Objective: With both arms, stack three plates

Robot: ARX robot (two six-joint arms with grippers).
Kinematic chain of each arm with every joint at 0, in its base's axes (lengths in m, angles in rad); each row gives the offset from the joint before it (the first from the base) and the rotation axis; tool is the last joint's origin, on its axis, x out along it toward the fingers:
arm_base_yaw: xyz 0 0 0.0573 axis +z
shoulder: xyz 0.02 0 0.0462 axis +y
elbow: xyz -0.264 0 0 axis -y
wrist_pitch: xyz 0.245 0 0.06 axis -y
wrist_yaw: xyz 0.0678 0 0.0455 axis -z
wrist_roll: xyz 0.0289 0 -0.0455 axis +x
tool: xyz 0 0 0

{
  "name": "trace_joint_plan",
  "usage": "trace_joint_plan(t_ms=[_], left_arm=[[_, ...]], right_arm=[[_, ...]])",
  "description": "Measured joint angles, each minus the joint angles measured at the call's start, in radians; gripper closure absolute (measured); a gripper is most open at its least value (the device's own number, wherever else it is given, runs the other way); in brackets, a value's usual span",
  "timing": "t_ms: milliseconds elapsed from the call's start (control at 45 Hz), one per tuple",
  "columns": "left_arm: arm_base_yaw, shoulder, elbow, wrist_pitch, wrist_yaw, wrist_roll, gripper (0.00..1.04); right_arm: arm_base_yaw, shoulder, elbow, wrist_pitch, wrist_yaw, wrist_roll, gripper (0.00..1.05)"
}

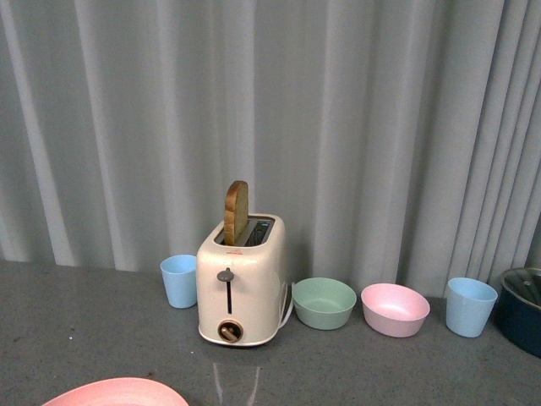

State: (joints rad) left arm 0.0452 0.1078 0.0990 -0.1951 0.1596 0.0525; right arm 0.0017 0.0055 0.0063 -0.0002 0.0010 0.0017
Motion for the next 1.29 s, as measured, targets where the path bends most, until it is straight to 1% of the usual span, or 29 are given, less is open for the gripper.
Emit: trace_joint_plan(t_ms=[22,67,111,156,200,245,334,400,467,578,690,890,1001,1157,1224,1290], left_arm=[[0.011,0.072,0.036,-0.073,0.059,0.023,0.07],[0.021,0.185,0.072,-0.098,0.103,0.051,0.07],[0.022,0.286,0.101,-0.047,0.117,0.074,0.07],[0.018,0.415,0.149,0.055,0.141,0.089,0.07],[-0.005,0.557,0.213,0.163,0.118,0.114,0.07],[-0.024,0.66,0.261,0.23,0.103,0.128,0.07],[-0.06,0.852,0.352,0.296,0.106,0.144,0.07],[-0.089,1.021,0.428,0.323,0.088,0.158,0.07],[-0.113,1.205,0.509,0.32,0.074,0.175,0.07],[-0.126,1.429,0.621,0.303,0.07,0.183,0.07],[-0.121,1.584,0.71,0.283,0.067,0.19,0.07],[-0.087,1.75,0.818,0.222,0.067,0.241,0.07],[-0.037,1.843,0.899,0.199,0.021,0.283,0.07],[0.043,1.893,0.969,0.171,0.04,0.298,0.07],[0.074,1.893,0.991,0.171,0.03,0.323,0.07],[0.099,1.893,1.01,0.158,0.05,0.345,0.07]], right_arm=[[0.0,0.0,0.0,0.0,-0.002,0.0,0.07],[0.0,-0.001,0.0,0.0,-0.003,-0.001,0.07],[0.0,-0.001,0.0,0.0,-0.002,0.0,0.07],[0.0,-0.001,0.0,0.0,-0.002,0.0,0.07],[0.0,-0.001,0.0,0.0,-0.002,0.0,0.07],[0.0,-0.001,0.0,0.0,-0.002,0.0,0.07],[0.0,-0.001,0.0,0.0,-0.002,0.0,0.07],[0.0,-0.001,0.0,0.0,-0.002,-0.001,0.07],[0.0,-0.001,0.0,0.0,-0.002,-0.001,0.07],[0.0,-0.001,0.0,0.0,-0.002,0.0,0.07],[0.0,-0.001,0.0,0.0,-0.002,0.0,0.07],[0.0,-0.001,0.0,0.0,-0.002,0.0,0.07],[0.0,-0.001,0.0,0.0,-0.002,0.0,0.07],[0.0,-0.001,0.0,0.0,-0.002,0.0,0.07],[0.0,-0.001,0.0,0.0,-0.002,0.0,0.07],[0.0,-0.001,0.0,0.0,-0.002,0.0,0.07]])
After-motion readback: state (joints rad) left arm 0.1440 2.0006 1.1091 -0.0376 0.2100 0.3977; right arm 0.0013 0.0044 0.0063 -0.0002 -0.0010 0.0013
